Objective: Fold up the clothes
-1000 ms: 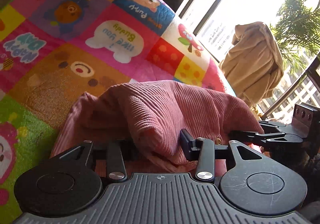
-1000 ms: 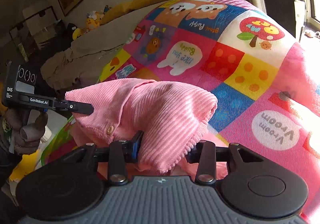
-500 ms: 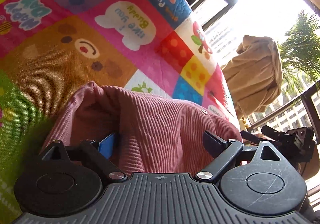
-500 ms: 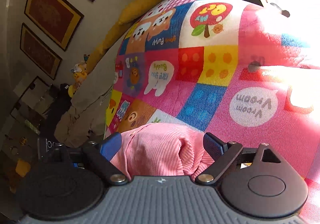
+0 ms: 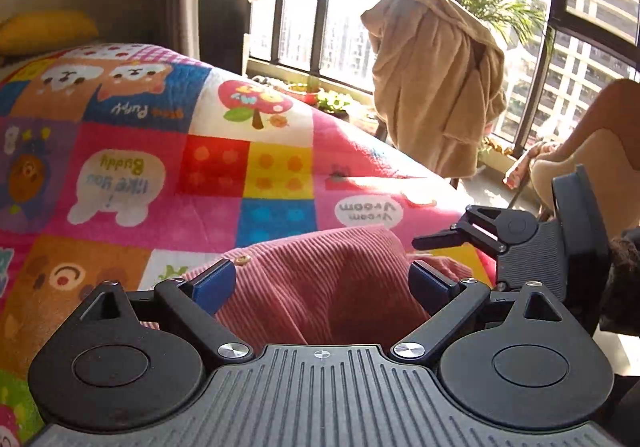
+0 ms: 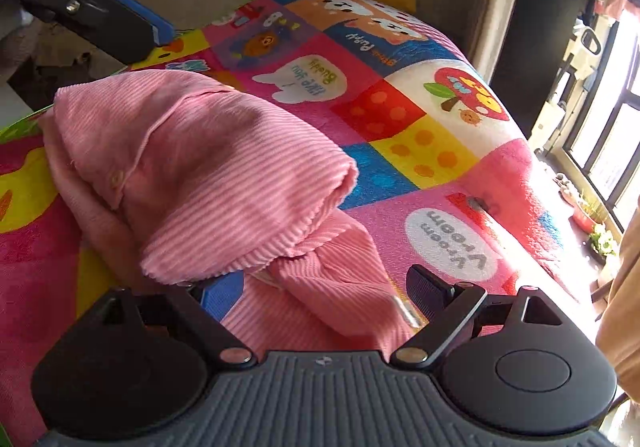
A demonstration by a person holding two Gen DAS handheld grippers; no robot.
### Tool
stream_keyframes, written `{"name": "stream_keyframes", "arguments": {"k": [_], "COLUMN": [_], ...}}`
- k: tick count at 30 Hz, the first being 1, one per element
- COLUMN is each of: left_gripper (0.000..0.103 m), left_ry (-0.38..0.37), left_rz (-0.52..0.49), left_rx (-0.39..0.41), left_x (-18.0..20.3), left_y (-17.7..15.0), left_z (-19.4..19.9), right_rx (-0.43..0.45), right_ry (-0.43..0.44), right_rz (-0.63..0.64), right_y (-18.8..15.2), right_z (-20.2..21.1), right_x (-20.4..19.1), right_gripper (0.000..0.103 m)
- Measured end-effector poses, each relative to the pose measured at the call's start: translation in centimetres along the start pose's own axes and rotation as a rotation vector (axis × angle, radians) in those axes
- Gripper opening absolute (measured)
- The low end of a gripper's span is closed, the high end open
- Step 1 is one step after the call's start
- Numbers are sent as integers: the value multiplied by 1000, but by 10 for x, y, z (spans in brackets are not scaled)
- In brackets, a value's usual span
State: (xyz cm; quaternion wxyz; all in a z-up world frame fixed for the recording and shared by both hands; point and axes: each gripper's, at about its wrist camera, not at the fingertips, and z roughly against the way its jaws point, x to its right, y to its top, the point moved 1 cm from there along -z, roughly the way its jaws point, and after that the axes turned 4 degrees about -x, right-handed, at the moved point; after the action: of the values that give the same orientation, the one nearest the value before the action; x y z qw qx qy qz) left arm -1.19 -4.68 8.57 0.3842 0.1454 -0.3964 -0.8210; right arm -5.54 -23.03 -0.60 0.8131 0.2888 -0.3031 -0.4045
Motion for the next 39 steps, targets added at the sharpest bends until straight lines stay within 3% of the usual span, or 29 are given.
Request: {"name": "stream_keyframes", "arguments": {"k": [2,5,6,9,11,12,13,15,17,18,20,25,28,33,36,39], "left_gripper": [97,97,97,96,96,96,96,96,96,96,97,97,98,99,99,99], "left_ry": [7,12,13,-29,-51,-58,-56,-49,-42,-46,-45,-67,-84,9,31,53], "left_rz": [-47,60,95,205,237,243,236,217,213,216,221,247,254,269,326,384], "left_rx": [-56,-120,-141,-161,-156,-156,-164,-173,-171,-168,-166,-157,-103,-37,-58,-78], "left_x": [5,-21,-30,-54,-61,-64,-65,-65,-64,-64,-62,-59,-59,-69,-82,-94], "left_y": [-8,-24,-29,-40,-44,-46,-48,-53,-54,-54,-53,-45,-39,-36,-44,-52], "left_z": [-20,-32,-36,-36,-33,-32,-33,-32,-30,-30,-32,-25,-4,9,-1,-10], "right_rx": [30,49,30,-18,-16,-15,-8,27,57,69,74,61,108,188,146,-3], "right_ry": [-58,-164,-166,-60,-2,-18,-55,-216,-258,-256,-157,-101,-86,-18,46,-8], "right_rz": [112,210,217,232,212,210,202,131,-101,-211,-375,-367,-416,-442,-378,-261], "right_y": [2,8,11,17,24,27,29,32,34,33,27,20,22,48,60,53], "right_z": [1,-4,-8,-20,-26,-30,-34,-38,-31,-26,-16,-6,9,20,-3,-46], "right_x": [-16,-18,-13,2,9,14,21,48,92,111,133,122,125,115,85,47], "right_gripper": [90,96,102,102,102,102,102,102,102,103,103,103,103,103,103,103]}}
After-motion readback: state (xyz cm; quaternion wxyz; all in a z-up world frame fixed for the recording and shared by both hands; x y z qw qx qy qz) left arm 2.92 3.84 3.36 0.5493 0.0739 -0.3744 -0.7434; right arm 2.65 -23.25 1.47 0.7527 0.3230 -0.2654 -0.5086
